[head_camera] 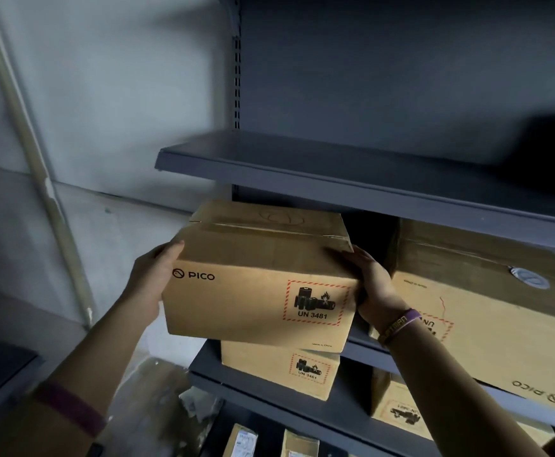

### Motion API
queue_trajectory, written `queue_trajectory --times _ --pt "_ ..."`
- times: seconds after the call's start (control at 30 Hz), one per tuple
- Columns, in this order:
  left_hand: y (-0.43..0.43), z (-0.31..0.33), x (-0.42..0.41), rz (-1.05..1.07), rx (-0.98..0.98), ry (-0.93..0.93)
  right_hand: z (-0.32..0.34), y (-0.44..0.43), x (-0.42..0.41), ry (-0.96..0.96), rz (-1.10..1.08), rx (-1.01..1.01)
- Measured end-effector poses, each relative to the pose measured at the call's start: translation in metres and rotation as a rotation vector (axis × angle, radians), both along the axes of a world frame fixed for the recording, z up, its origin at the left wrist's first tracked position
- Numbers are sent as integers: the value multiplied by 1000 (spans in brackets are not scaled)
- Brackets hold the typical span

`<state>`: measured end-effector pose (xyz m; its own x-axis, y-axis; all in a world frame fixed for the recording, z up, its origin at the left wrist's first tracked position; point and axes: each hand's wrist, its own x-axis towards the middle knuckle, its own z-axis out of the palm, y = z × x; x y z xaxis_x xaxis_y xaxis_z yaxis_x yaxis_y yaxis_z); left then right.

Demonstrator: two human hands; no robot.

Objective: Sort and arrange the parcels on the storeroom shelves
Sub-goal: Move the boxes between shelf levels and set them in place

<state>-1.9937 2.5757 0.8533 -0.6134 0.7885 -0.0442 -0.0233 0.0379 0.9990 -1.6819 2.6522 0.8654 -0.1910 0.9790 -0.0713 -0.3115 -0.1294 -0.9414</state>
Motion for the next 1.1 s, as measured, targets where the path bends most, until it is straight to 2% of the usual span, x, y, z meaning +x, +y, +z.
queue_trajectory --times 0.3,0.43,0.53,0.67,0.8,0.9,0.97,1.1 --pt "-175 7 83 153 50 12 0 -119 72 -19 218 65" --pt "-234 1 117 106 -6 24 -6 -164 111 -31 173 63" --pt "-267 -11 129 17 -52 8 -11 -188 140 9 217 99" --pt "-283 -34 143 -14 -38 27 -21 -212 172 -87 206 251" --pt "-295 -56 161 -63 -58 60 -29 -223 193 -240 296 379" --pt "-296 -52 179 22 -47 63 -39 -232 209 -258 203 423" --pt "-296 -43 193 123 -95 -20 -51 -242 218 -258 101 432" --pt "-311 -31 226 60 -117 -167 -81 -261 227 -228 -21 442"
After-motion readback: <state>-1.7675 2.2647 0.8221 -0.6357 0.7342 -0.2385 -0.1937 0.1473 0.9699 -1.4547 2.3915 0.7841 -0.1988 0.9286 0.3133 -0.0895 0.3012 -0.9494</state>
